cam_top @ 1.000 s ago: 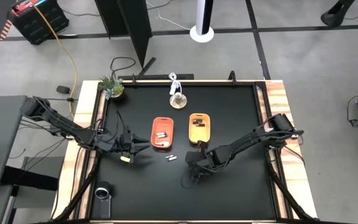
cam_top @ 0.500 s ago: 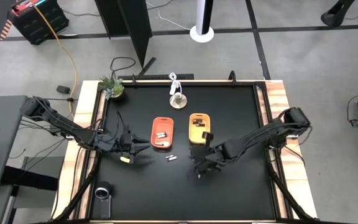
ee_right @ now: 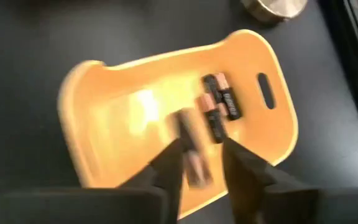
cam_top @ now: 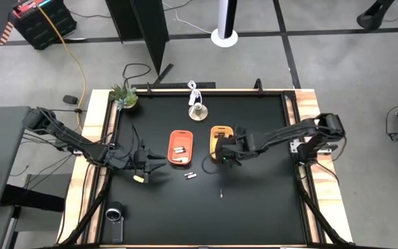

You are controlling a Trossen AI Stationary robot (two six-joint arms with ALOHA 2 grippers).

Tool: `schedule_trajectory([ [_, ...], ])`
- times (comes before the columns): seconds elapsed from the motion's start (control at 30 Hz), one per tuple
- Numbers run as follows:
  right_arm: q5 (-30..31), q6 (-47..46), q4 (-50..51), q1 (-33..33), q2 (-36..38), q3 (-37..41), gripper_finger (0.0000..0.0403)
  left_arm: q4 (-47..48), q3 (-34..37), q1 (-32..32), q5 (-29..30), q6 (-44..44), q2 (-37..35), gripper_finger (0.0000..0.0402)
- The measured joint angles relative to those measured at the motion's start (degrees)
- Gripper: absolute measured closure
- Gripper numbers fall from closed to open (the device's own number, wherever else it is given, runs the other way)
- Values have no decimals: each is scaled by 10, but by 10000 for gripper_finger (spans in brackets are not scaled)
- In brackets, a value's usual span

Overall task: Sort batteries
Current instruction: Put the black battery into the yellow bin, then put the silver battery into the orange bin

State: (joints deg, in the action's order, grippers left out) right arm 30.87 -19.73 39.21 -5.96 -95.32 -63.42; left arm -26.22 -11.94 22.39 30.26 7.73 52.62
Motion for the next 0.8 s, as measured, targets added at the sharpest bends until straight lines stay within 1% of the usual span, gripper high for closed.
schedule_trajectory([
  [0.17,-6,32,-16,22,-13,0,182,0,-3,-1,0,-8,0,256],
  [0.27,-6,62,-37,10,5,0,148,-4,-14,-3,-11,-15,7,233],
  [0.4,-11,91,-77,-46,44,-1,139,-1,-37,-4,-45,-31,46,222],
  [0.53,-70,110,-90,-123,58,-1,138,-3,-84,-9,-71,-74,122,225],
  [0.67,-105,144,-68,-198,23,-1,138,17,-148,-22,-110,-111,205,227],
  [0.8,-117,190,-69,-245,-21,-1,138,81,-225,-38,-137,-115,280,227],
])
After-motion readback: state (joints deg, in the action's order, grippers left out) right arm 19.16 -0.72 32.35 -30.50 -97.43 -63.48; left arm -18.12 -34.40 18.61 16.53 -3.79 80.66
